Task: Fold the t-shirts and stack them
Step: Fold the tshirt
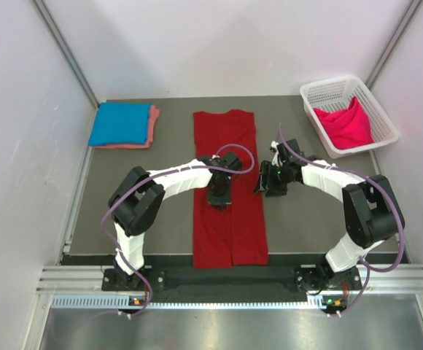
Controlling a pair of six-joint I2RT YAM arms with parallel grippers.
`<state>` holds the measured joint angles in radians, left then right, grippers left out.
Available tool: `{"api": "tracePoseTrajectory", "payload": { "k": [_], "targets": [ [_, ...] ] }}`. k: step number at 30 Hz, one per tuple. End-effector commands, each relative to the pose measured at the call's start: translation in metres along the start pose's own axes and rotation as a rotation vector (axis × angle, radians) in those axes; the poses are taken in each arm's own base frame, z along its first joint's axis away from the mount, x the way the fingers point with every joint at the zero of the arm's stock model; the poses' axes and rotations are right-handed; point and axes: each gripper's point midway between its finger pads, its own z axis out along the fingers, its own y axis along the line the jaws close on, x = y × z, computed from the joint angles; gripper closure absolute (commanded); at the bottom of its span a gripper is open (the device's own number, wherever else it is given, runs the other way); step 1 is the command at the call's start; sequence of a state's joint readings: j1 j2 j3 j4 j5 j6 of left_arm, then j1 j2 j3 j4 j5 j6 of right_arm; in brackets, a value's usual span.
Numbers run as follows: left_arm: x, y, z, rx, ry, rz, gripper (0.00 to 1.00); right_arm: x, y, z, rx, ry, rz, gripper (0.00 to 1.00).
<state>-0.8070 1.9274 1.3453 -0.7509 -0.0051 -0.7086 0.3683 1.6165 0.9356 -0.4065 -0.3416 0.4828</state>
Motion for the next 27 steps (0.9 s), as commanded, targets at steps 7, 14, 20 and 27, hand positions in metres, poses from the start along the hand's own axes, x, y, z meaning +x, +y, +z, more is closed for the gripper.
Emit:
{"api": "tracePoseTrajectory", "payload": {
  "k": [7,14,20,27],
  "targets": [
    [-0.001,-0.011,-0.005,0.055,-0.005,0.006,1.0,-0.014,0.01,-0.011,-0.037,-0.069,-0.038,0.46],
    [-0.002,-0.031,-0.018,0.113,-0.026,0.024,1.0,-0.009,0.007,-0.01,-0.036,-0.069,-0.029,0.46],
    [-0.003,-0.036,-0.018,0.123,-0.024,0.024,1.0,-0.008,0.006,-0.01,-0.032,-0.069,-0.027,0.46],
    [-0.01,-0.042,-0.015,0.124,-0.021,0.028,1.0,-0.005,0.004,-0.008,-0.034,-0.063,-0.026,0.46]
  ]
}}
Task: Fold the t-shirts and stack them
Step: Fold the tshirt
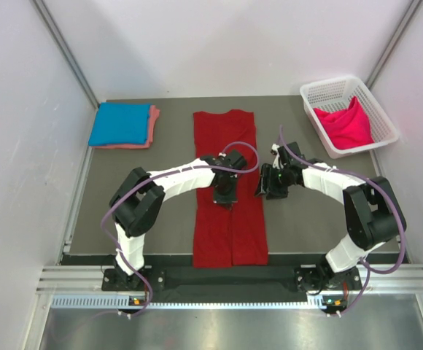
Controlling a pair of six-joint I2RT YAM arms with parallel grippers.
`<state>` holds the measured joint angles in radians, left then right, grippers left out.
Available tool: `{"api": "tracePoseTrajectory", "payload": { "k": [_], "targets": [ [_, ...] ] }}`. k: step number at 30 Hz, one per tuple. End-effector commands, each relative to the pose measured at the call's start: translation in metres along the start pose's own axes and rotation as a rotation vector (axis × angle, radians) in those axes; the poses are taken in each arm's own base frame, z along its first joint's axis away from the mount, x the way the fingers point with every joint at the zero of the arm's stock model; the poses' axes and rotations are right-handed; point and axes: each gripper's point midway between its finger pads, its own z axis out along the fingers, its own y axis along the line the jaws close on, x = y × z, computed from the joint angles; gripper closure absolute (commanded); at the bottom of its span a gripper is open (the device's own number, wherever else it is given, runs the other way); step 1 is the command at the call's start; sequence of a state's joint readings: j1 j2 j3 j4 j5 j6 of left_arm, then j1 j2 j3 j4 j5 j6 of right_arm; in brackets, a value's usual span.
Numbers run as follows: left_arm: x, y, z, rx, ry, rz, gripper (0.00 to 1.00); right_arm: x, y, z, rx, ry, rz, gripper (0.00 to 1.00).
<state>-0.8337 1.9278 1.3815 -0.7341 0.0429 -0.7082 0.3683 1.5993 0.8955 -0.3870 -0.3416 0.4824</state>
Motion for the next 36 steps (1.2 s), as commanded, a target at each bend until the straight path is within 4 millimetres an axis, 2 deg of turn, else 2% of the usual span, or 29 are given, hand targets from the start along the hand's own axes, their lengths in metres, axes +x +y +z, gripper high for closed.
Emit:
{"api": "tracePoseTrajectory", "payload": {
  "k": [1,6,9,11,12,13,15,16,18,19,21,22,23,24,26,27,29,31,34,36],
  "targets": [
    [-0.01,-0.017,-0.003,0.048,-0.013,0.002,1.0,-0.012,0.01,-0.009,-0.039,-0.064,-0.028,0.46],
    [-0.004,-0.014,0.005,0.031,0.016,0.002,0.98,-0.009,0.014,-0.012,-0.067,-0.07,-0.037,0.46],
    [-0.003,-0.006,0.004,0.006,0.012,0.006,0.88,-0.002,0.018,-0.013,-0.101,-0.06,-0.037,0.45],
    [-0.005,-0.003,-0.006,-0.007,-0.013,0.01,0.81,0.007,0.024,-0.014,-0.131,-0.045,-0.044,0.44],
    [-0.006,-0.003,-0.01,-0.005,-0.023,0.013,0.74,0.013,0.029,-0.013,-0.146,-0.036,-0.058,0.44],
    [-0.009,-0.004,-0.02,0.004,-0.04,0.01,0.7,0.016,0.033,-0.013,-0.161,-0.038,-0.067,0.44],
    [-0.009,-0.007,-0.033,0.019,-0.053,0.008,0.64,0.032,0.042,-0.012,-0.186,-0.015,-0.093,0.43],
    [-0.011,-0.009,-0.045,0.041,-0.073,0.006,0.63,0.034,0.048,-0.013,-0.202,-0.02,-0.107,0.42],
    [-0.008,-0.01,-0.058,0.058,-0.078,-0.001,0.62,0.054,0.063,-0.013,-0.238,0.008,-0.138,0.41],
    [-0.008,-0.011,-0.074,0.081,-0.109,0.002,0.61,0.058,0.07,-0.013,-0.256,0.007,-0.156,0.38],
    [-0.001,0.001,-0.084,0.068,-0.117,-0.003,0.6,0.082,0.083,-0.011,-0.281,0.048,-0.187,0.34],
    [0.0,0.008,-0.1,0.077,-0.147,-0.013,0.6,0.087,0.09,-0.01,-0.298,0.049,-0.202,0.32],
    [0.01,0.026,-0.098,0.025,-0.143,-0.03,0.6,0.103,0.097,-0.008,-0.311,0.083,-0.216,0.31],
    [0.014,0.032,-0.112,0.04,-0.17,-0.04,0.6,0.11,0.101,-0.006,-0.321,0.094,-0.222,0.31],
    [0.022,0.049,-0.117,0.033,-0.173,-0.076,0.6,0.123,0.107,-0.002,-0.331,0.115,-0.219,0.32],
    [0.034,0.061,-0.119,0.031,-0.18,-0.088,0.6,0.132,0.111,0.0,-0.333,0.132,-0.236,0.32],
    [0.05,0.082,-0.112,0.003,-0.165,-0.129,0.6,0.135,0.112,0.002,-0.322,0.126,-0.229,0.35],
    [0.057,0.096,-0.118,-0.002,-0.183,-0.175,0.6,0.128,0.111,0.001,-0.307,0.101,-0.215,0.35],
    [0.07,0.109,-0.116,0.01,-0.179,-0.237,0.6,0.098,0.118,-0.004,-0.299,0.053,-0.213,0.39],
    [0.081,0.112,-0.109,0.027,-0.165,-0.261,0.57,0.084,0.112,-0.004,-0.282,0.055,-0.198,0.4]
  ]
}}
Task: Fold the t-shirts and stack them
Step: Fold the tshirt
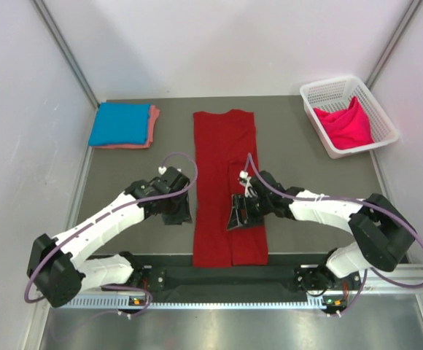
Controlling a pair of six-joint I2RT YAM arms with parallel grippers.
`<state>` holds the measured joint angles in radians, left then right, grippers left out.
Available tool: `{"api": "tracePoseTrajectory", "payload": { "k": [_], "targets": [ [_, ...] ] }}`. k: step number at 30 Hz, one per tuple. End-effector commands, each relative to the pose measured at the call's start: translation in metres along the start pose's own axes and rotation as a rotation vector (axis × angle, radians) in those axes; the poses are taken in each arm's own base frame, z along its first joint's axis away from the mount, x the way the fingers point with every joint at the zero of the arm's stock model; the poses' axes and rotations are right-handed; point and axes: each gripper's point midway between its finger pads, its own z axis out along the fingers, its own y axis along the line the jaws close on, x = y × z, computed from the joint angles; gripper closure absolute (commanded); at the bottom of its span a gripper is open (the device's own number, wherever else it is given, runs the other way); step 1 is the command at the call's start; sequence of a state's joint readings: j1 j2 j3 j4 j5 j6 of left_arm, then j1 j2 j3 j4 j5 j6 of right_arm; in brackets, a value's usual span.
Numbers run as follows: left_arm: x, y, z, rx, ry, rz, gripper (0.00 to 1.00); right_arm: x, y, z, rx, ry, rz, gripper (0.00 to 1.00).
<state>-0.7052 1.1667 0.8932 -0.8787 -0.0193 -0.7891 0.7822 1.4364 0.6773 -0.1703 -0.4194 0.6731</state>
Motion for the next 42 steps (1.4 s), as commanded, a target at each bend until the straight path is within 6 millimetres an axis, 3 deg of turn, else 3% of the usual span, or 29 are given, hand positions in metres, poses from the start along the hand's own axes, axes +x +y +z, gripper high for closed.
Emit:
{"api": "tracePoseTrajectory", "payload": {
  "k": [1,5,9,10,11,16,18,22,23,24,28,34,36,39,41,42],
  "targets": [
    [0.016,0.002,0.002,0.052,0.029,-0.071,0.56,-0.056,0.013,-0.013,-0.024,-0.109,-0.04,0.4],
    [0.031,0.008,0.01,0.067,0.058,-0.108,0.52,-0.091,-0.004,-0.023,-0.006,-0.141,0.004,0.39],
    [0.04,0.003,0.013,0.118,0.09,-0.102,0.5,-0.147,-0.039,-0.048,0.01,-0.246,0.123,0.35],
    [0.042,0.003,0.014,0.124,0.097,-0.103,0.5,-0.165,-0.035,-0.055,-0.01,-0.273,0.12,0.34],
    [0.046,0.003,0.017,0.13,0.114,-0.104,0.5,-0.175,-0.05,-0.055,0.001,-0.277,0.154,0.34],
    [0.056,0.011,0.023,0.12,0.14,-0.087,0.5,-0.239,-0.067,-0.059,0.023,-0.314,0.15,0.34],
    [0.059,0.014,0.025,0.105,0.152,-0.081,0.51,-0.255,-0.076,-0.059,0.036,-0.322,0.15,0.34],
    [0.061,0.015,0.025,0.103,0.16,-0.072,0.51,-0.301,-0.094,-0.062,0.072,-0.382,0.149,0.4],
    [0.061,0.015,0.025,0.106,0.16,-0.071,0.51,-0.306,-0.108,-0.053,0.084,-0.372,0.169,0.41],
    [0.061,0.015,0.025,0.105,0.16,-0.072,0.51,-0.321,-0.106,-0.057,0.083,-0.4,0.152,0.44],
    [0.061,0.014,0.026,0.111,0.164,-0.059,0.52,-0.345,-0.126,-0.039,0.104,-0.407,0.151,0.52],
    [0.061,0.012,0.026,0.111,0.18,-0.036,0.52,-0.381,-0.126,-0.041,0.104,-0.472,0.125,0.52],
    [0.062,0.014,0.027,0.107,0.184,-0.033,0.51,-0.38,-0.129,-0.038,0.105,-0.454,0.141,0.52],
    [0.067,0.014,0.031,0.123,0.193,-0.029,0.49,-0.373,-0.116,-0.049,0.107,-0.433,0.135,0.5],
    [0.072,0.016,0.035,0.127,0.212,-0.031,0.49,-0.357,-0.106,-0.06,0.13,-0.41,0.085,0.48],
    [0.074,0.013,0.035,0.146,0.221,-0.031,0.49,-0.333,-0.113,-0.057,0.163,-0.347,0.075,0.46]
  ]
}}
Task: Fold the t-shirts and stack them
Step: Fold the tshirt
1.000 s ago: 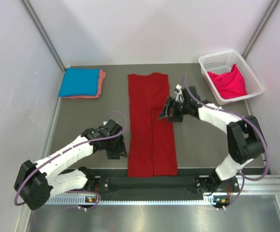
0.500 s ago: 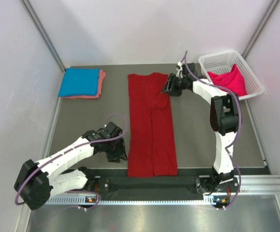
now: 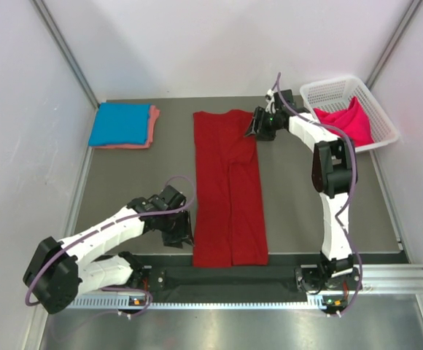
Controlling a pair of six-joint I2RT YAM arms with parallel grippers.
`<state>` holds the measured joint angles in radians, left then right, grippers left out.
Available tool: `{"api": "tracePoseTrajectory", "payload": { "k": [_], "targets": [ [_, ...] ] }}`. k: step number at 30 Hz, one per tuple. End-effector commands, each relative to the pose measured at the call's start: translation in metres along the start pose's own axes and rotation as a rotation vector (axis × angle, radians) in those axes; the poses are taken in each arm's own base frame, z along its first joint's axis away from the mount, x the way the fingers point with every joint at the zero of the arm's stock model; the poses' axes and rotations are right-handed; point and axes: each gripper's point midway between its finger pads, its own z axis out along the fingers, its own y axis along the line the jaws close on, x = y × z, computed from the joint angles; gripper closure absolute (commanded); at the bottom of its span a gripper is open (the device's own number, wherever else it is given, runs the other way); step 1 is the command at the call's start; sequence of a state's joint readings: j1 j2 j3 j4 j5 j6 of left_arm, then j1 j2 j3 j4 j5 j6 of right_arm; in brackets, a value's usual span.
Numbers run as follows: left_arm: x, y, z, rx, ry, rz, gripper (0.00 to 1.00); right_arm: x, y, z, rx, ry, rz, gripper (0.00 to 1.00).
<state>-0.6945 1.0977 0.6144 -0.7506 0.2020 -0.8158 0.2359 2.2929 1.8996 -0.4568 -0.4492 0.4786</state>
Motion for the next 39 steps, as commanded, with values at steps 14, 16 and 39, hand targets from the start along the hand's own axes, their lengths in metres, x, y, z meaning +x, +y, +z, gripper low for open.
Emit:
{"api": "tracePoseTrajectory", "payload": {
  "k": [14,16,39],
  "targets": [
    [0.018,-0.015,0.025,0.156,0.075,-0.104,0.52,0.253,0.017,-0.172,-0.068,0.328,-0.113,0.46],
    [0.024,-0.012,0.029,0.157,0.094,-0.126,0.52,0.287,0.018,-0.181,-0.106,0.374,-0.1,0.46],
    [0.044,-0.009,0.041,0.218,0.156,-0.204,0.54,0.404,-0.026,-0.178,-0.098,0.416,0.078,0.43]
  ]
}}
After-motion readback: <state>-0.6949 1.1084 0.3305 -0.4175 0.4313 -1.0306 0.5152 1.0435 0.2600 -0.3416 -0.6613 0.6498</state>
